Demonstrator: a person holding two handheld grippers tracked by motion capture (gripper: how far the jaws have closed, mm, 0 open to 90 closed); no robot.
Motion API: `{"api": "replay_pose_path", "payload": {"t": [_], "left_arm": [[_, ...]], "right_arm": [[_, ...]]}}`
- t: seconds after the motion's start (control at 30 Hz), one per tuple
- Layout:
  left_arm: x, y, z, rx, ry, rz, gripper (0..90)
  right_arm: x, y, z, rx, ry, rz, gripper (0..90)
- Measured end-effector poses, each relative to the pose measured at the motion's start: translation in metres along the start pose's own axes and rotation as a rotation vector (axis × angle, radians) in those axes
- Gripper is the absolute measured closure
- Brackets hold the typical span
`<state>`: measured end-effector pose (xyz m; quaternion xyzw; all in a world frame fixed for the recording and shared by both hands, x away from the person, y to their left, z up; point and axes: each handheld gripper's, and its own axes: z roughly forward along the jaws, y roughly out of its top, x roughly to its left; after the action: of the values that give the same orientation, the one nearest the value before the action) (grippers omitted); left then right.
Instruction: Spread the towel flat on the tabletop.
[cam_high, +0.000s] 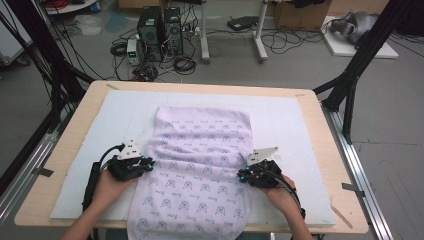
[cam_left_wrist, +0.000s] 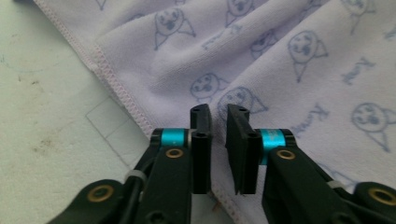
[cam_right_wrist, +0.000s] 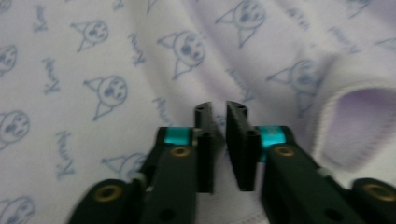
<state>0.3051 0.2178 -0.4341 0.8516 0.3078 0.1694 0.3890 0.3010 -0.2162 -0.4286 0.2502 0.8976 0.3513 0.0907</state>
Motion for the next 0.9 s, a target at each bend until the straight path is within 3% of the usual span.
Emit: {"api": "replay_pose_path", "payload": {"t": [0.1, 0.27, 0.4, 0.53, 0.57, 0.6, 0.63, 0.67, 0.7, 0.9], "left_arm": [[-0.007, 0.003, -0.013, -0.024, -0.012, 0.018, 70.4], [-0.023, 0.002, -0.033, -0.055, -0.05, 0.059, 65.4], [-0.037, -0.009, -0.036, -0.037, -0.105, 0.067, 59.3], [-0.043, -0.022, -0.026, 0.027, -0.151, 0.072, 56.5], [-0.044, -0.025, -0.023, 0.047, -0.163, 0.078, 59.6], [-0.046, -0.028, -0.023, 0.029, -0.162, 0.088, 64.4], [-0.046, -0.029, -0.024, 0.017, -0.194, 0.084, 71.0], [-0.049, -0.03, -0.023, 0.008, -0.195, 0.096, 85.1], [-0.051, -0.031, -0.024, 0.001, -0.181, 0.113, 86.9], [-0.059, -0.035, -0.034, -0.009, -0.172, 0.115, 87.9]], "right_arm": [[0.003, 0.001, -0.015, -0.069, 0.009, 0.008, 75.3], [0.023, -0.003, -0.033, -0.107, 0.039, -0.035, 71.7], [0.042, -0.018, -0.035, -0.088, 0.067, -0.06, 68.7], [0.052, -0.03, -0.025, -0.043, 0.079, -0.065, 66.9], [0.052, -0.032, -0.021, -0.026, 0.077, -0.067, 67.1], [0.052, -0.033, -0.016, -0.008, 0.081, -0.066, 68.3], [0.051, -0.035, -0.014, -0.035, 0.092, -0.058, 74.5], [0.05, -0.036, -0.014, -0.043, 0.098, -0.037, 80.4], [0.049, -0.037, -0.013, -0.048, 0.108, -0.036, 87.0], [0.056, -0.038, -0.021, -0.07, 0.121, -0.047, 88.2]]}}
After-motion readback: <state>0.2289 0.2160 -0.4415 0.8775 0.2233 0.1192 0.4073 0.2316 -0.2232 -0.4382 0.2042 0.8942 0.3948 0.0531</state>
